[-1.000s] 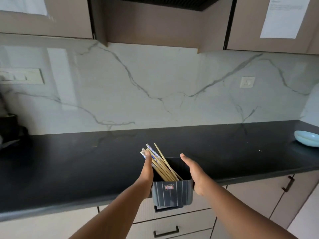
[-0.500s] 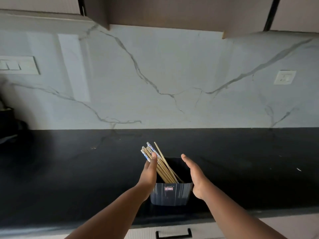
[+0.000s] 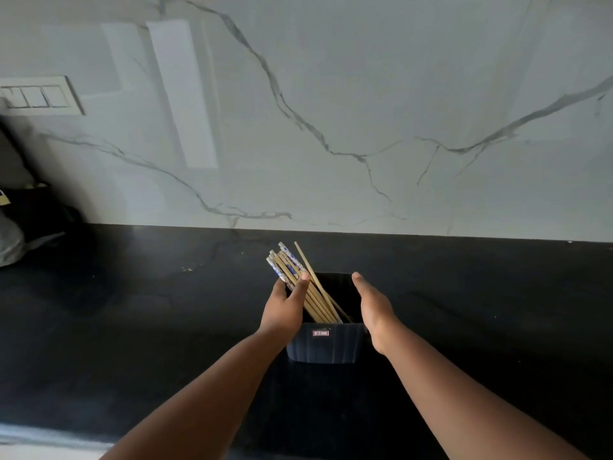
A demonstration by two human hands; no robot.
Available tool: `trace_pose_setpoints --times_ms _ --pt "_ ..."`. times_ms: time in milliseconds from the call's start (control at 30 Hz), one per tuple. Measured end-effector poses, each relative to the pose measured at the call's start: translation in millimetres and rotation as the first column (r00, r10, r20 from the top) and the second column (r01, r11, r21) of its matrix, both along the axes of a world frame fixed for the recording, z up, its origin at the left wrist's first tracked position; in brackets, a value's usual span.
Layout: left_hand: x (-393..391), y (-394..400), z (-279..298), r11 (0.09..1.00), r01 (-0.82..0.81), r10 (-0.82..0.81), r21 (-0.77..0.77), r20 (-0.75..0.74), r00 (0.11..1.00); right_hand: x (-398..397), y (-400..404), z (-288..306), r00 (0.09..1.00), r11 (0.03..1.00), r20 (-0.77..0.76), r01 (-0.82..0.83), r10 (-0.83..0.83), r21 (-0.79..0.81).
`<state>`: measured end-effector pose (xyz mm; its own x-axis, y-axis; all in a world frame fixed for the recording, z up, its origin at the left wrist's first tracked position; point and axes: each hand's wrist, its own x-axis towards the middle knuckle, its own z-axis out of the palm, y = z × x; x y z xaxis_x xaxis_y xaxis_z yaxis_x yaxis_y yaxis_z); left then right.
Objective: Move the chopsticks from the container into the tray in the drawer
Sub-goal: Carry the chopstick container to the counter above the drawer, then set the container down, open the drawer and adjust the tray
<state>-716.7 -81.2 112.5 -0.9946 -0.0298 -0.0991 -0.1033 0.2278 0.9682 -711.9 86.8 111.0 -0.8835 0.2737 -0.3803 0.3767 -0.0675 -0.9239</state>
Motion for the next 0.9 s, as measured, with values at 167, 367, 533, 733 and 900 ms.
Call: trace_pose_setpoints --times_ms 167,367,533,733,900 --pt "-4.4 -0.5 -2.8 0.999 0.023 -0.024 -0.041 -0.036 0.999 -1.2 -3.6 1.6 1.0 0.999 0.002 0.028 -0.028 -0.028" --pt "5.0 -18.3 3.1 0.987 0.142 -0.147 -0.071 -0.07 0.987 15.0 -1.0 14.2 0.996 0.995 0.008 0.088 -0.088 0.046" --pt "27.2 -66.7 -30.7 0.737 0.174 -0.34 -0.653 -0.137 0.93 58.2 -0.2 11.6 0.966 0.91 -0.123 0.255 -0.226 0.327" --pt "71.5 -121.8 -89.6 0.346 0.193 -0.417 -0.918 0.033 0.908 146.4 -40.9 -29.7 0.913 0.654 -0.403 0.346 -0.067 0.673" --pt "82.9 -135.8 -99.8 0.313 0.199 -0.427 -0.929 0.049 0.903 213.9 -74.2 -76.0 0.758 0.217 -0.351 0.276 0.549 0.936"
